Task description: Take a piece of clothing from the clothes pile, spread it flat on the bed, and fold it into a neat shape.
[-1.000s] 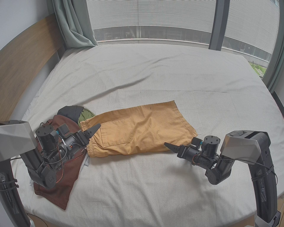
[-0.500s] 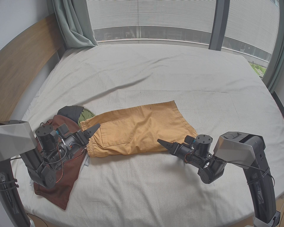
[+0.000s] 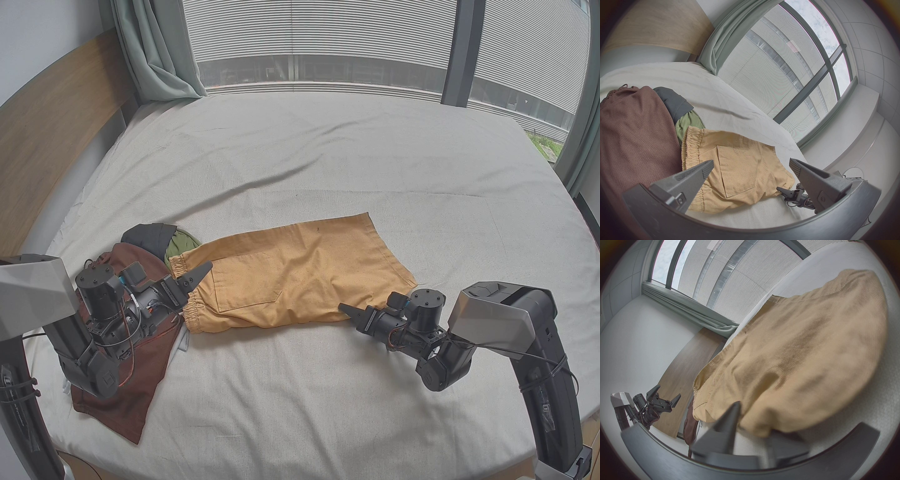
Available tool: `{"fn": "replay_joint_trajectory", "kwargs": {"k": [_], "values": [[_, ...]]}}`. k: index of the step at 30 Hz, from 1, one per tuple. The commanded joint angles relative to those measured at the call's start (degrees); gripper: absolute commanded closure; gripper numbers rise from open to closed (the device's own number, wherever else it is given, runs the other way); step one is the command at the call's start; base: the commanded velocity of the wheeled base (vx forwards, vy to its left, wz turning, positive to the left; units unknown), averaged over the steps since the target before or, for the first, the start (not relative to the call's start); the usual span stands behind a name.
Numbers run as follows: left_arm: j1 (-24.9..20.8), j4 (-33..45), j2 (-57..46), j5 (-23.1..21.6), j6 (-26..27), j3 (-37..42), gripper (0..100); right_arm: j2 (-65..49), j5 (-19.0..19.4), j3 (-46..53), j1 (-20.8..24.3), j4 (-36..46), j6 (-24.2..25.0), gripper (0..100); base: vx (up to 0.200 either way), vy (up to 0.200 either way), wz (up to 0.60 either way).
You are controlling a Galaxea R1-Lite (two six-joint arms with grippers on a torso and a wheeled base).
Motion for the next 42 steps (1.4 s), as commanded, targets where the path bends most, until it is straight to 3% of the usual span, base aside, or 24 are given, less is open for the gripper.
{"fn": "replay_joint_trajectory", "kwargs": {"k": [1,9,16,25,36,42], "values": [[0.0,-0.05,0.27,0.01,-0.05,0.03,0,0.25,0.01,-0.09,-0.04,-0.66,-0.02,100,0.0,0.0,0.0],[-0.18,-0.05,0.62,0.01,-0.05,0.11,0,-0.1,-2.98,0.97,0.14,-1.27,-0.1,100,0.0,0.0,0.0],[-0.18,-0.05,1.06,0.01,-0.05,0.11,0,-3.44,-2.98,7.03,-0.04,-1.8,-0.1,100,0.0,0.0,0.0],[-0.26,-0.05,1.15,-0.17,-0.05,0.55,0,-6.34,-3.77,18.55,0.31,-8.04,-0.1,100,0.0,0.0,0.0],[-0.35,-0.05,1.42,-0.17,-0.05,0.55,0,-12.41,-4.82,31.47,1.1,-8.13,-0.37,100,0.0,0.0,0.0],[-0.44,-0.05,1.42,-1.66,-0.05,0.82,0,-13.2,-7.73,36.21,1.63,-8.13,-0.28,100,0.0,0.0,0.0]]}}
